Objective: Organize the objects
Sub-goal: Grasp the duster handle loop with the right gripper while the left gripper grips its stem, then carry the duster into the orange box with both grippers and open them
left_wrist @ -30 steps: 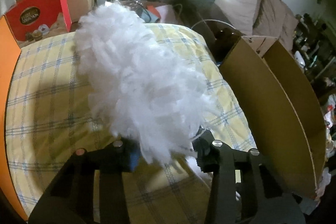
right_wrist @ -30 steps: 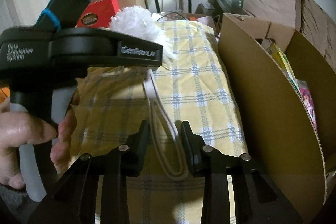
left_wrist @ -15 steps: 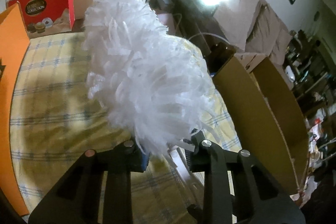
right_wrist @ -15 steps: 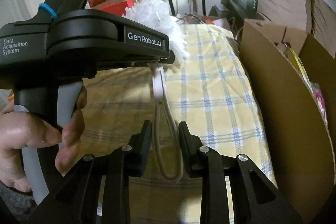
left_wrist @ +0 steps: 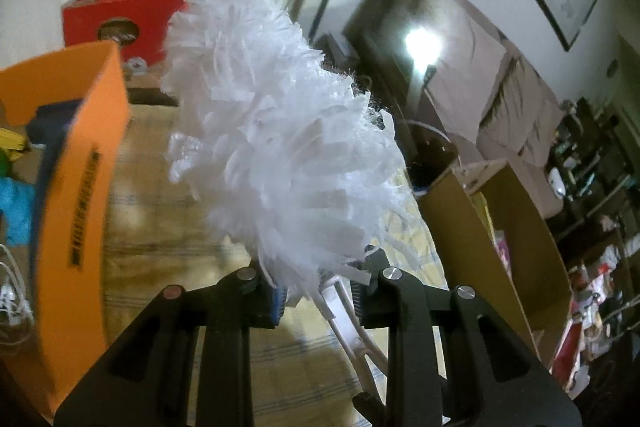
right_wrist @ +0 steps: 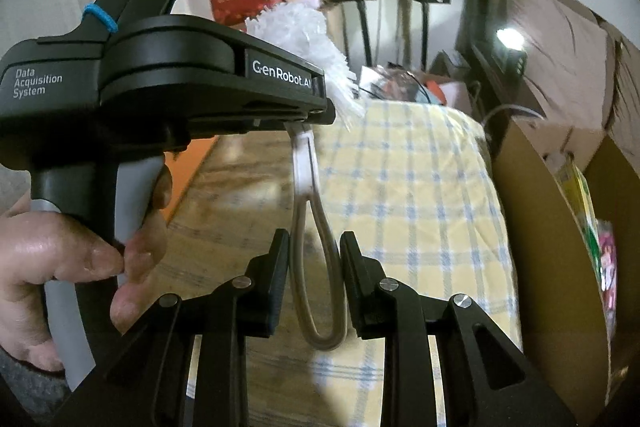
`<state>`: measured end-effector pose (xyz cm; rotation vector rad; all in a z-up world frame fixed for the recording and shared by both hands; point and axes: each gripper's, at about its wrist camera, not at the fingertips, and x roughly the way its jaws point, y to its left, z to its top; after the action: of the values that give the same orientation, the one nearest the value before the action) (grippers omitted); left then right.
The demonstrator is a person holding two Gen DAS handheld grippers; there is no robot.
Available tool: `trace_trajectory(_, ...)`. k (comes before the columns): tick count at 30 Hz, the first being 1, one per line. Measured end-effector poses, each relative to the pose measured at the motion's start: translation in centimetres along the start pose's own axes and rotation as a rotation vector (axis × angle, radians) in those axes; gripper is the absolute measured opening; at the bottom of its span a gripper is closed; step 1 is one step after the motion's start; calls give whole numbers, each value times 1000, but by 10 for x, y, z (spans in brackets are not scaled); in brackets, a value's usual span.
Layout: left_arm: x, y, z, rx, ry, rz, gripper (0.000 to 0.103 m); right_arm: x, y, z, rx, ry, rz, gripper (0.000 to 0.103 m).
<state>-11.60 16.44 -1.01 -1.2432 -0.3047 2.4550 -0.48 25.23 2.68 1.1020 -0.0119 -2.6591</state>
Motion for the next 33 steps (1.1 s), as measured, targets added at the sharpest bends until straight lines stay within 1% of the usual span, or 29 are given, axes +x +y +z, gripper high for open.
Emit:
trace_trajectory(9,-41,34,6,-36,-72,43,23,-5,35,21,-57,-22,67,26)
trace_trajectory(13,-53,53,8,-79,-89,52,23,-4,55,25,-94,-21,89,26)
trace_trajectory(23,-85,101,7,-142,-134,89,22,2,99,43,-165,-41,147,26)
trace_trajectory(33,-102,155,1,-226,-151,133,22,19,142,52,-230,-28,214,26)
